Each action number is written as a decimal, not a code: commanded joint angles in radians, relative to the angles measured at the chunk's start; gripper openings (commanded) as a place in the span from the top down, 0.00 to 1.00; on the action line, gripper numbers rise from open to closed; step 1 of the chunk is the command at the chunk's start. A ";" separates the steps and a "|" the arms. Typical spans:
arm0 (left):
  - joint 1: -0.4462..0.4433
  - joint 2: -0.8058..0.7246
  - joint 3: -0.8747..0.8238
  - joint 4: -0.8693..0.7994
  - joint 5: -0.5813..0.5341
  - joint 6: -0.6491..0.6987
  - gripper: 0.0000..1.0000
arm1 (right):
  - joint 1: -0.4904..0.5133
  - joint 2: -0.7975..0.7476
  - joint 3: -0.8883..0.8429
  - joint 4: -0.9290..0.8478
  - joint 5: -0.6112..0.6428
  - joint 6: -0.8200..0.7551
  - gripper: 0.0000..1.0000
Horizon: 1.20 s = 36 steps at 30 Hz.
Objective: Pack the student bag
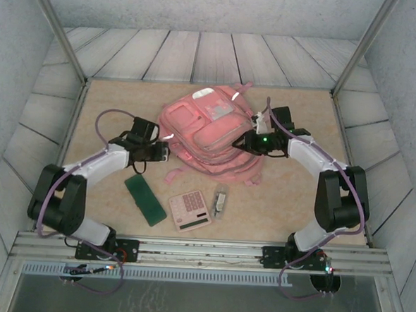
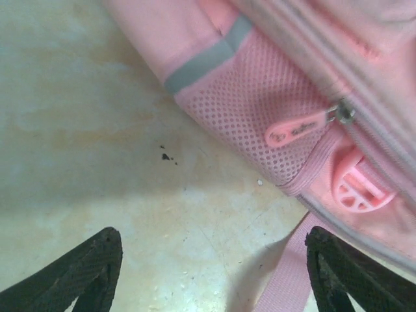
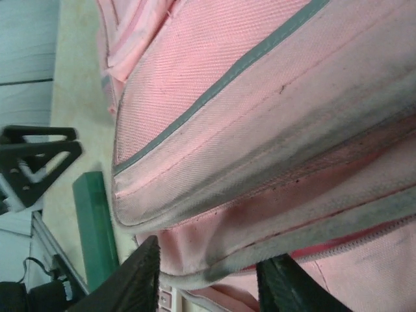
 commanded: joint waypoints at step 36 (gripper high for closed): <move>-0.064 -0.390 -0.303 -0.313 -0.142 -0.554 0.00 | 0.267 0.054 0.151 -0.110 0.387 -0.204 0.17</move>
